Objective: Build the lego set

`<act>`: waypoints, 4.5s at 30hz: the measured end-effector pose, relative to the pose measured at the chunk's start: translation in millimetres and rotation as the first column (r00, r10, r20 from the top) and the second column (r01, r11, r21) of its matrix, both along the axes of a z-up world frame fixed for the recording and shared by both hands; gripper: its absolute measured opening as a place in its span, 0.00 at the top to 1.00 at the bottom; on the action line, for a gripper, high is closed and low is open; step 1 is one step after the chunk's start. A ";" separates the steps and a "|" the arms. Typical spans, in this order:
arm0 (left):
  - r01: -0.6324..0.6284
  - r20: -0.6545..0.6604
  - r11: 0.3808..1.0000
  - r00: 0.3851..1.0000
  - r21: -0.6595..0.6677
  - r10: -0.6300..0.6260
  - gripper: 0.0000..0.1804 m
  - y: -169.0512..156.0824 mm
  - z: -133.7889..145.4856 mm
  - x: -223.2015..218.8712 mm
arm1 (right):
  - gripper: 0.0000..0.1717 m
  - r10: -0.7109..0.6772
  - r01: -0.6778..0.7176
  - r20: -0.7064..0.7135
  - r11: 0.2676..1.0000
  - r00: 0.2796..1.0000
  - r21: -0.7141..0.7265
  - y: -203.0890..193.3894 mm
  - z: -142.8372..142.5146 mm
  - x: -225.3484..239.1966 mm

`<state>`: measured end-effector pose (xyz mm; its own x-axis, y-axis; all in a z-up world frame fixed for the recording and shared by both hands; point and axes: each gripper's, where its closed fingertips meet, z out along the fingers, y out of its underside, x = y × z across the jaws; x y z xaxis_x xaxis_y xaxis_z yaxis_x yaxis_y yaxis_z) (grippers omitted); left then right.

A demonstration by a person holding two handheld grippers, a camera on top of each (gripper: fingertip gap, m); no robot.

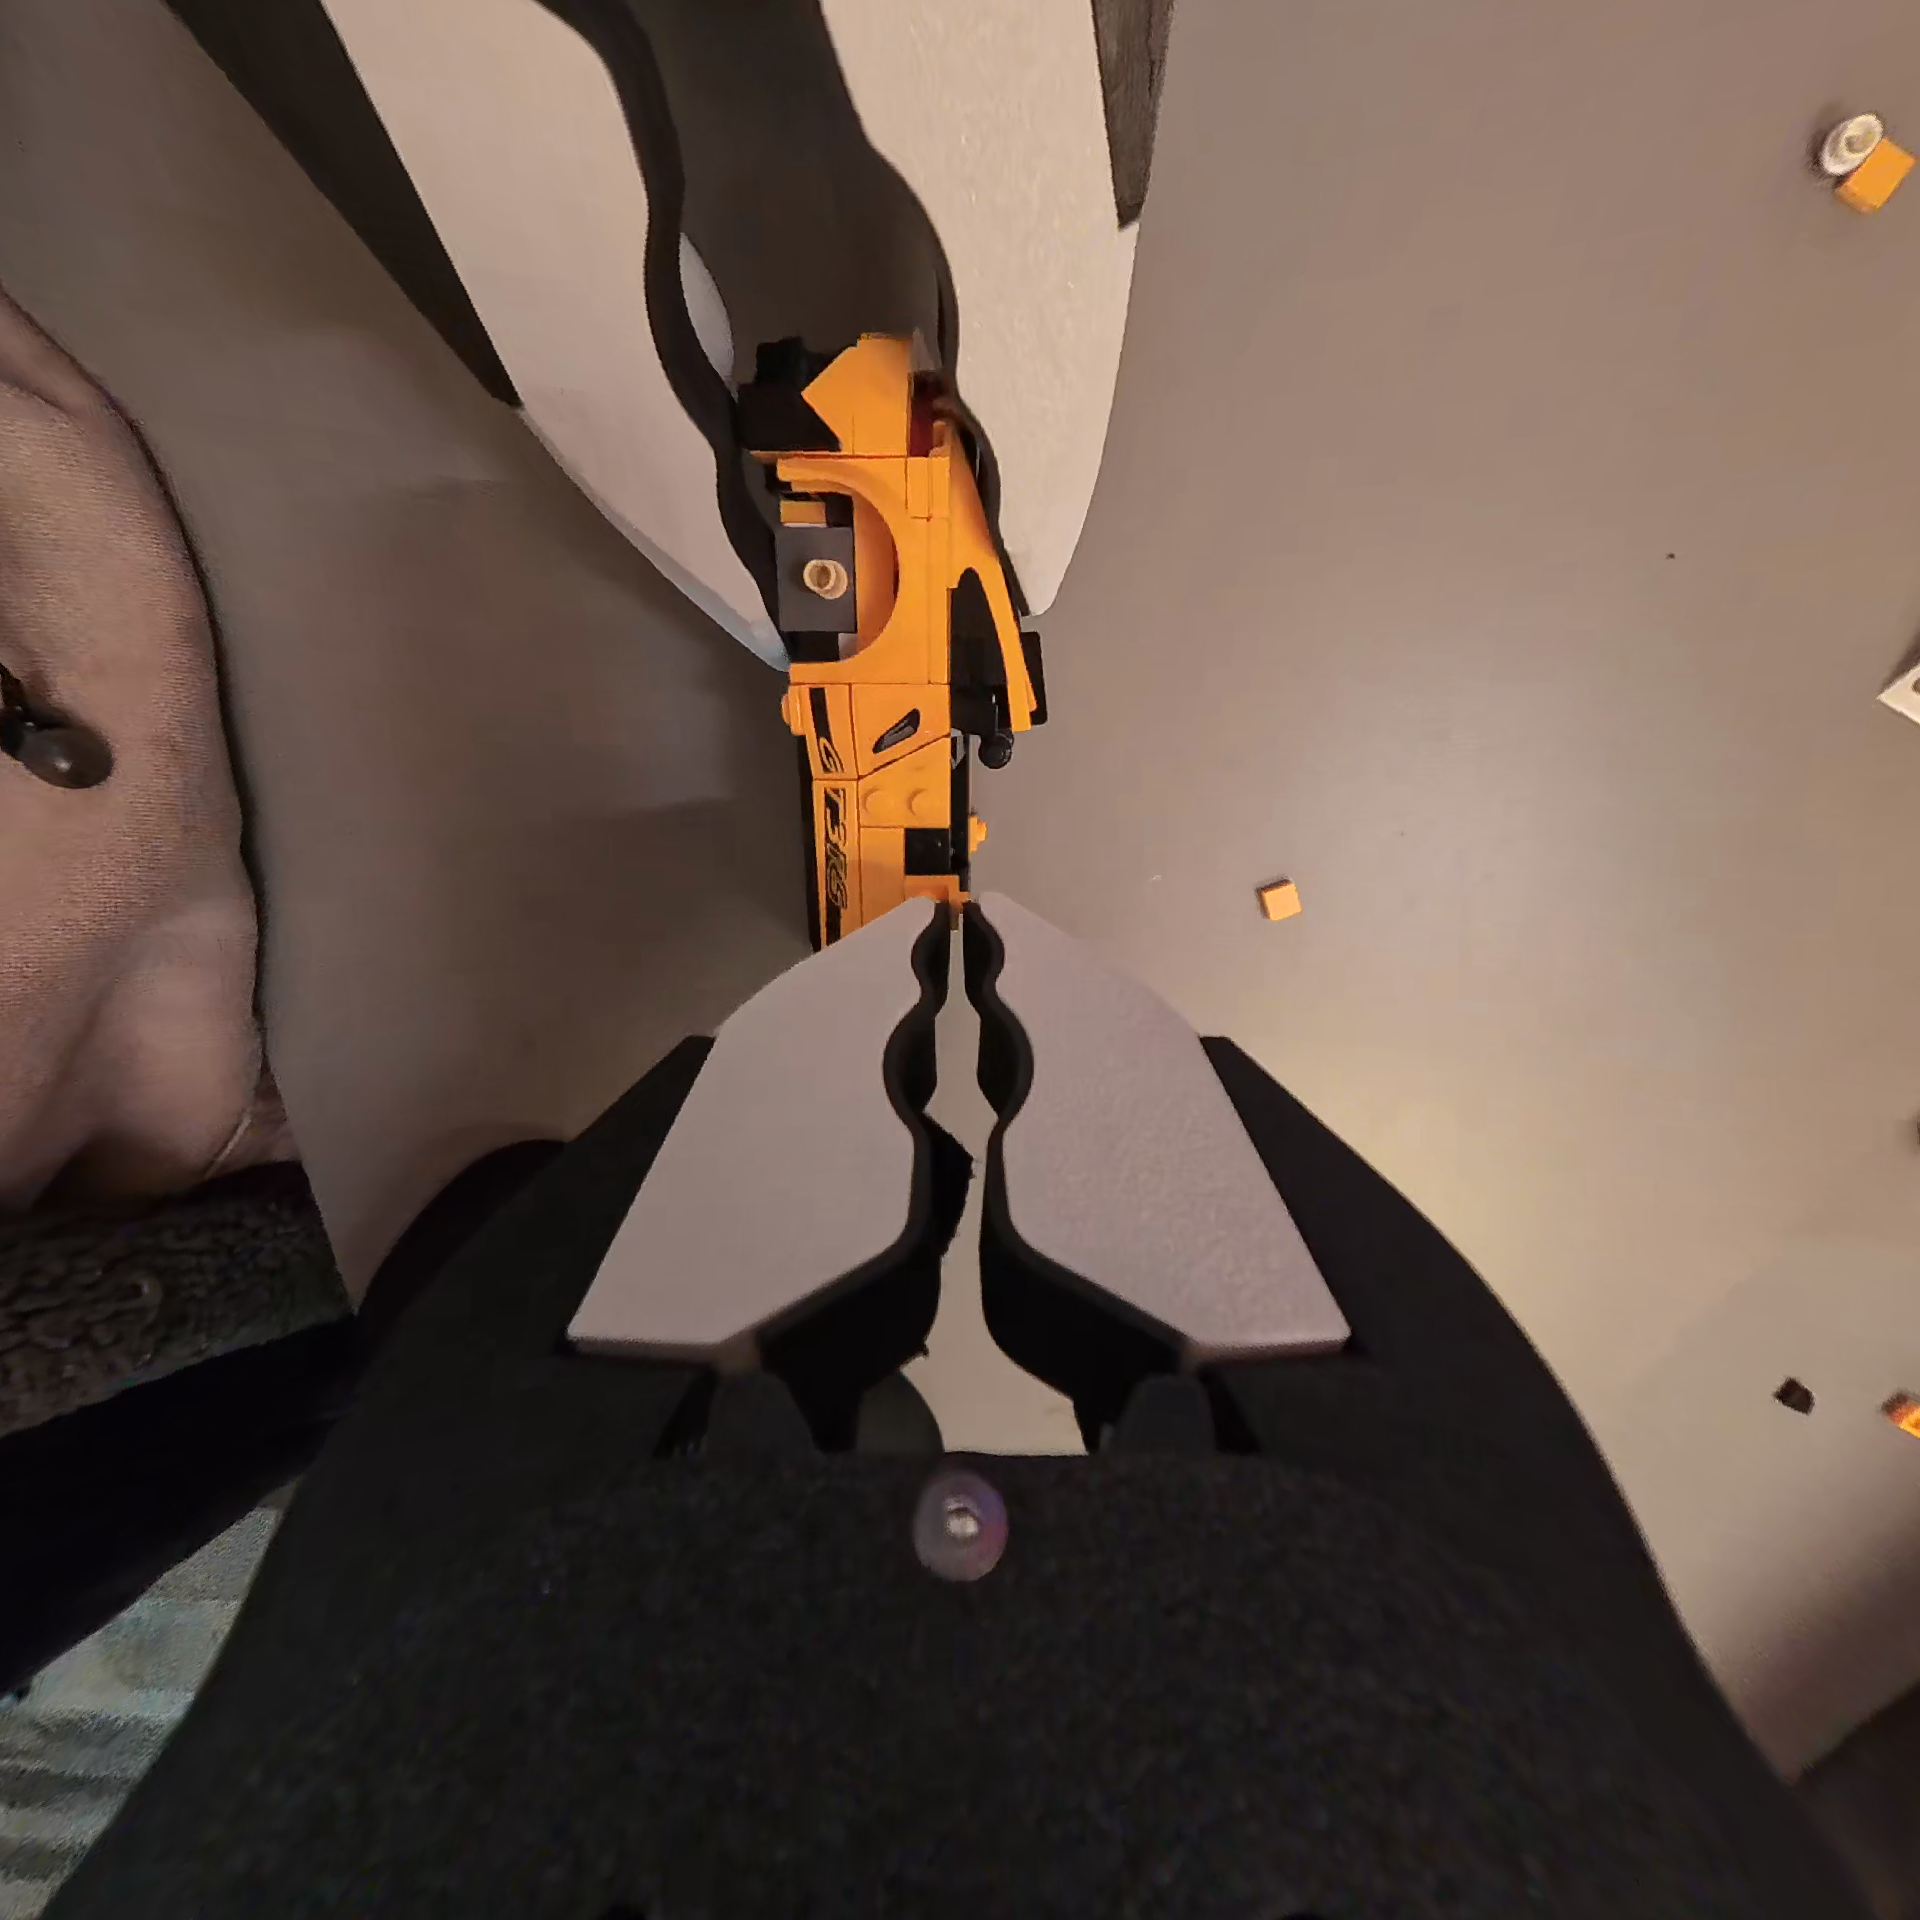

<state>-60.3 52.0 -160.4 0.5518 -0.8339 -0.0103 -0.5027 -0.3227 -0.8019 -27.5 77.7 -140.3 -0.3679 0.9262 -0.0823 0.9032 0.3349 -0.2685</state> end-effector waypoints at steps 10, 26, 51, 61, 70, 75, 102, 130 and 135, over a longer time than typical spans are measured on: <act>-0.024 -0.050 0.998 0.998 0.065 0.027 0.77 -4.1 -0.4 1.9 | 0.99 -0.049 0.041 0.101 0.996 0.994 0.078 -4.4 0.2 3.2; -0.023 -0.055 0.995 0.998 0.099 0.028 0.77 -6.6 -0.3 2.7 | 0.99 -0.060 0.047 0.115 0.992 0.992 0.117 -7.1 0.6 4.8; -0.006 -0.083 0.991 0.996 0.130 0.017 0.77 -7.7 -0.1 3.5 | 0.97 -0.033 0.022 0.099 0.994 0.995 0.108 -8.8 1.5 5.3; -0.001 -0.096 0.990 0.995 0.141 0.014 0.77 -8.0 0.0 3.6 | 0.96 -0.023 0.011 0.104 0.994 0.994 0.112 -9.6 2.4 5.7; 0.003 -0.105 0.989 0.994 0.148 0.013 0.77 -8.2 0.0 3.6 | 0.95 -0.018 0.008 0.094 0.994 0.995 0.106 -10.3 3.0 5.2; 0.007 -0.112 0.988 0.994 0.154 0.011 0.77 -8.3 0.1 3.5 | 0.95 -0.019 0.011 0.082 0.995 0.996 0.100 -10.7 3.3 5.0; 0.004 -0.080 0.993 0.997 0.121 0.005 0.77 -8.3 -0.6 4.2 | 0.99 0.120 -0.123 0.036 0.987 0.992 0.101 -13.9 2.2 4.8; -0.001 -0.026 0.998 1.000 0.068 0.003 0.77 -10.1 -1.5 5.4 | 1.00 0.176 -0.157 -0.090 0.970 0.980 0.187 -11.3 0.2 7.1; -0.003 -0.032 0.998 0.999 0.070 0.006 0.77 -10.2 -1.4 5.3 | 1.00 0.182 -0.170 -0.040 0.963 0.982 0.207 -11.3 0.0 6.2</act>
<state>-55.0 41.7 -161.8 0.5539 -0.8280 -0.0868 -0.5276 -0.2685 -0.8060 -21.3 66.4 -140.3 -0.5255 0.8414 0.1263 0.8098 0.5402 -0.2290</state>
